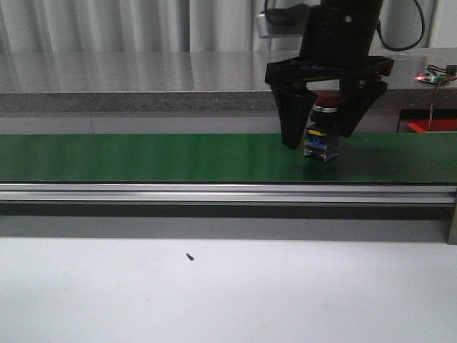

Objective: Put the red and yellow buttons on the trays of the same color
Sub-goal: 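Grasp the red button with the right gripper and lift it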

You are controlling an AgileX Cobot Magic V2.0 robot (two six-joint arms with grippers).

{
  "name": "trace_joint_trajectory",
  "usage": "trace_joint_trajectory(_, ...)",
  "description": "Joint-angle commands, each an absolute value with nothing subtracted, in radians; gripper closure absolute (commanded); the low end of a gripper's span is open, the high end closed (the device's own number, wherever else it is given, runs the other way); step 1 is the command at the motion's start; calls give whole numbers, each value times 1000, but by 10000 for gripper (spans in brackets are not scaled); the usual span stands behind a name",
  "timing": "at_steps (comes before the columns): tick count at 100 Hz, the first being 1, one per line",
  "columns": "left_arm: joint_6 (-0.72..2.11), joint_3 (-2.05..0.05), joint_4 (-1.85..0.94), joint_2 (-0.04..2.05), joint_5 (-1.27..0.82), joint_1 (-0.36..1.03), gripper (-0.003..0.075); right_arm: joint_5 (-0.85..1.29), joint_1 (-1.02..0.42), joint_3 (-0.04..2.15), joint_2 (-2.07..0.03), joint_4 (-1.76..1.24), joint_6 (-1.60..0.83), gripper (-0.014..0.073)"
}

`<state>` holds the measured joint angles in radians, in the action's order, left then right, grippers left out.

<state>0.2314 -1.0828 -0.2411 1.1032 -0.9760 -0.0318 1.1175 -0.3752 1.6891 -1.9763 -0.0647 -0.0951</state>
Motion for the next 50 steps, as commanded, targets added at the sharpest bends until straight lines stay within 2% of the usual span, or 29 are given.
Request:
trace_joint_trajectory(1,230,-1109,-265,1083,-930,-23,740,1116,-371,1711,-1925,-53,-107,48)
trace_joint_trajectory(11,230,-1109,-265,1083,-930,-23,740,1126,-371,1711,-1925,-49,-99,215)
trace_joint_trajectory(21,230,-1109,-265,1083,-930,-23,740,1132,-371,1711,-1925,-39,-90,323)
trace_joint_trajectory(28,230,-1109,-265,1083,-930,-23,740,1133,-371,1714,-1923,-33,-84,348)
trace_joint_trajectory(50,230,-1109,-265,1083,-932,-23,740,1161,-364,1770,-1883,46,-65,347)
